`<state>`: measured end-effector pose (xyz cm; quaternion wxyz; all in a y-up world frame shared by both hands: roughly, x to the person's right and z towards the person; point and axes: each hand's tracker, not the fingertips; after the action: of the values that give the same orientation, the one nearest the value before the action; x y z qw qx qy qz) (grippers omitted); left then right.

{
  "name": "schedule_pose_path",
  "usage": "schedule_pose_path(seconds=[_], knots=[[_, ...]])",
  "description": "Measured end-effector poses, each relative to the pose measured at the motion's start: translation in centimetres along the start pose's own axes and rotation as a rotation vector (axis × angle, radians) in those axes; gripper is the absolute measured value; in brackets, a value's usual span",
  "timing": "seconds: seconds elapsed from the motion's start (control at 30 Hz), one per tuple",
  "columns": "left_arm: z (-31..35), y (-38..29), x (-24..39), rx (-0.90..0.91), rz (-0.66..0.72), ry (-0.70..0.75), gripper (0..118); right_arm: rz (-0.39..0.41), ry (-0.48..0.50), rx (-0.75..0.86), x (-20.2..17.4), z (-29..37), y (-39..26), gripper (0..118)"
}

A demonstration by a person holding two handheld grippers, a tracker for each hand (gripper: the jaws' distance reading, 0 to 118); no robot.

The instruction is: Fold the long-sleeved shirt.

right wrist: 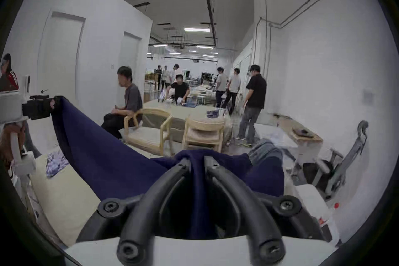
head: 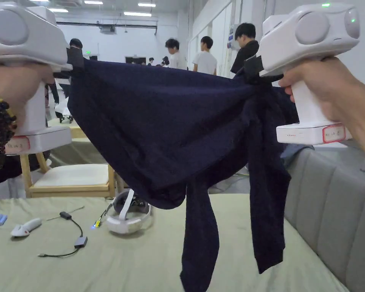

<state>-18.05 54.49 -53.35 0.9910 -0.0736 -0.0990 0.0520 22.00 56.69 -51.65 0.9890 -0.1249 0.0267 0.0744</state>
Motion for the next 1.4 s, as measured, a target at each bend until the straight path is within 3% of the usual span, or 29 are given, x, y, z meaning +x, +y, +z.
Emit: schedule_pose_path(seconds=[0.23,0.6,0.73,0.9,1.07,1.13,1.23,1.27,1.3,1.33,1.37,1.4], knots=[[-1.5,-3.4,0.5,-0.08,0.023,-0.022,7,-0.036,-0.025,-0.066,0.8,-3.7,-4.0,9],[-8.4,-23.5,-1.6,-0.421,0.058,-0.043,7,-0.147,-0.011,-0.391,-0.5,-12.0,-26.0,9],[-5.5,-26.7,-1.6,-0.392,0.066,-0.056,7,-0.149,0.012,-0.359,-1.3,-8.8,-29.3,9],[3.1,-32.2,-0.7,-0.425,-0.053,-0.118,7,-0.128,0.053,-0.339,-3.7,1.1,-36.1,9],[10.9,-42.9,-1.0,-0.628,0.018,-0.105,7,-0.213,0.106,-0.603,-6.2,6.3,-48.6,9],[12.0,-48.7,-1.4,-0.797,0.053,-0.079,7,-0.227,0.084,-0.757,-7.3,6.3,-53.7,9],[11.9,-54.9,-2.2,-0.896,0.071,-0.102,7,-0.261,0.092,-0.853,-7.8,5.0,-58.5,9],[11.7,-56.2,-2.5,-0.924,0.069,-0.084,8,-0.282,0.106,-0.864,-7.6,4.6,-59.2,9],[11.6,-56.7,-2.8,-0.92,0.078,-0.086,18,-0.282,0.1,-0.856,-7.5,4.8,-58.1,15],[11.7,-56.7,-3.1,-0.912,0.104,-0.088,35,-0.279,0.1,-0.849,-7.3,5.0,-57.2,33],[12.0,-56.3,-3.3,-0.879,0.136,-0.08,46,-0.273,0.094,-0.83,-7.2,5.3,-56.1,44],[12.1,-55.6,-3.6,-0.841,0.174,-0.092,46,-0.255,0.084,-0.776,-6.9,5.8,-54.8,44]])
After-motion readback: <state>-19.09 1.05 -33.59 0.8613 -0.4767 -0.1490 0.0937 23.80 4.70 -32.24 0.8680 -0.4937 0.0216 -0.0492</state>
